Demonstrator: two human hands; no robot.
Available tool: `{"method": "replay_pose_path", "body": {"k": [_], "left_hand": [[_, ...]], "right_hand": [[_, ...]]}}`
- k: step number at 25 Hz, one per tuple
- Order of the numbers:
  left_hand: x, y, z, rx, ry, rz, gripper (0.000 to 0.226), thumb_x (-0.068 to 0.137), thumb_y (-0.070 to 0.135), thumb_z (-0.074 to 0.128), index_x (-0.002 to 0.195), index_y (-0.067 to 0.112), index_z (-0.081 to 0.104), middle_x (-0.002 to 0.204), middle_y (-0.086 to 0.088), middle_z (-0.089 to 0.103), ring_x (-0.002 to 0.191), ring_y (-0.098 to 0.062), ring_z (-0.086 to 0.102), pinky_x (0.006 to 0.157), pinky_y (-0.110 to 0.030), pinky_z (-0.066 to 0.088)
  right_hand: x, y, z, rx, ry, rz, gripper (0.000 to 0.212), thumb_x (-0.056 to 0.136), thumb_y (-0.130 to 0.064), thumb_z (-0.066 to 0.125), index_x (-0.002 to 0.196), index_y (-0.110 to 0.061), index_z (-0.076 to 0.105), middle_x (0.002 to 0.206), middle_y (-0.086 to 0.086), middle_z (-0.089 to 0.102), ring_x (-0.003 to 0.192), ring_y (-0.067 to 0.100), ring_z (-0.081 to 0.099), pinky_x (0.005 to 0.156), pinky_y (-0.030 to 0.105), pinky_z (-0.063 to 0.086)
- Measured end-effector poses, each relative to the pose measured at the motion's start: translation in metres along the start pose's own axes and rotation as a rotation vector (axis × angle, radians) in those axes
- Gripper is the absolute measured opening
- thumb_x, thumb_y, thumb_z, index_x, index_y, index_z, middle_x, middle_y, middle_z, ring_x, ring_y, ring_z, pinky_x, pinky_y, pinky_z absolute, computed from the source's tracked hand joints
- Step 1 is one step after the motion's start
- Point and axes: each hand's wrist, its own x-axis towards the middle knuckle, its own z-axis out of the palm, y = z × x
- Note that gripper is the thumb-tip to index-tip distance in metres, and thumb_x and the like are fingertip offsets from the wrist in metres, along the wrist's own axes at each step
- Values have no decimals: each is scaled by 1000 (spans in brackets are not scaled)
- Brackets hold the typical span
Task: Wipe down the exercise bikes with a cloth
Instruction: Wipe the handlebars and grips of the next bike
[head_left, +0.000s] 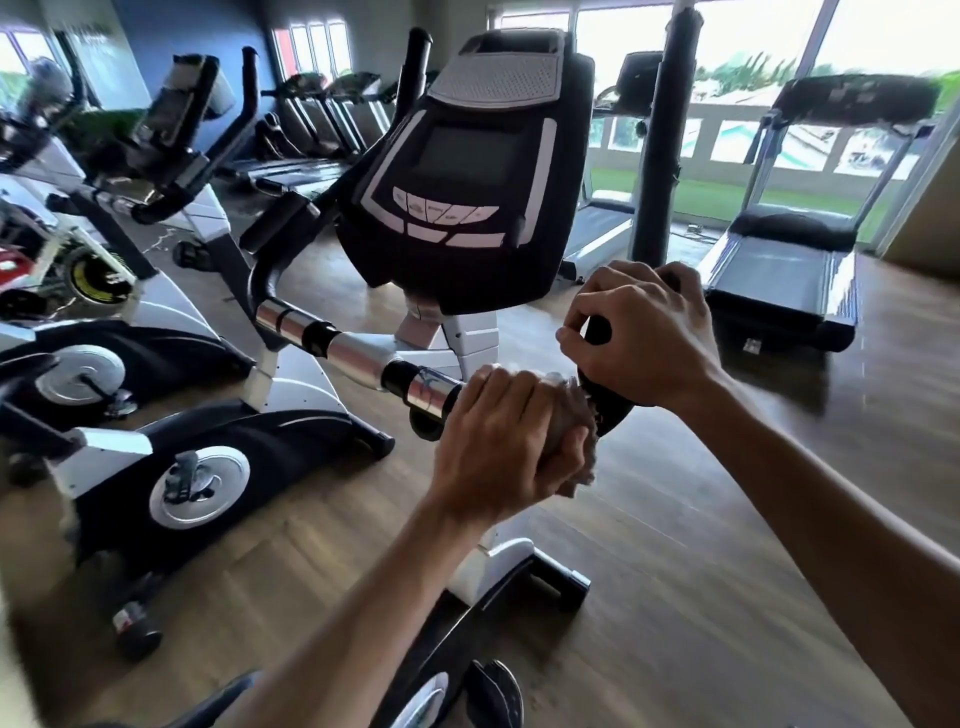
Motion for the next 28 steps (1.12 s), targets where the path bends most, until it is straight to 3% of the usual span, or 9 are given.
{"method": "replay_pose_path", "body": {"k": [4,5,9,14,19,22,24,27,28], "left_hand": [[11,57,2,89,-36,-357,37,98,43,51,102,8,65,97,-11,64,95,-30,56,99,-47,43],[11,58,2,77,-44,-345,39,98,43,50,105,8,64,97,-11,64,95,-30,56,99,-47,43],[4,-1,-3,-85,-47,-10,42,98,44,49,109,7,66,97,-11,67,93,-29,60,95,-44,46],[11,48,1,35,-72,-289,45,102,48,43,104,9,65,95,-9,67,92,-27,59,96,-44,44],[3,-23,3,-165,37,136,43,101,44,49,109,6,68,97,-10,69,89,-27,62,85,-41,47],[-2,15,6,-111,55,-131,43,102,45,44,104,10,69,93,-8,67,88,-27,58,85,-42,44],[-1,25,4,-134,45,-143,45,103,47,45,109,9,68,97,-8,67,91,-26,57,88,-41,43],[-1,-39,2,-285,32,223,46,101,43,53,118,2,66,105,-12,68,95,-28,61,86,-43,50],[-2,-55,3,-316,43,271,43,101,40,55,118,2,66,105,-13,68,94,-28,62,84,-44,51]], "right_hand": [[-1,-2,0,-19,-12,14,20,88,-48,62,81,-33,73,103,-18,65,118,12,54,106,41,21],[-2,-2,0,-24,-11,8,21,87,-49,60,81,-33,73,102,-18,65,117,11,55,106,42,22],[-4,-2,-1,-35,-23,-4,29,84,-54,52,82,-34,73,104,-20,65,118,10,54,107,44,24],[-4,-4,-1,-86,-43,20,32,85,-54,48,86,-34,73,110,-20,64,122,10,52,110,46,25],[-6,-3,4,-122,-25,13,38,90,-52,46,93,-29,76,115,-20,65,128,10,50,111,48,24],[-6,-5,5,-155,-38,37,39,90,-52,45,94,-29,77,119,-19,65,133,11,47,114,50,22],[-5,-8,5,-151,-54,51,39,91,-50,44,95,-29,77,123,-19,64,137,12,44,117,53,19],[-14,-11,5,-116,-59,62,38,96,-50,40,102,-37,74,140,-19,58,149,11,32,123,51,12],[-19,-13,7,-121,-44,60,38,98,-49,38,109,-38,73,147,-17,53,151,11,27,125,47,11]]}}
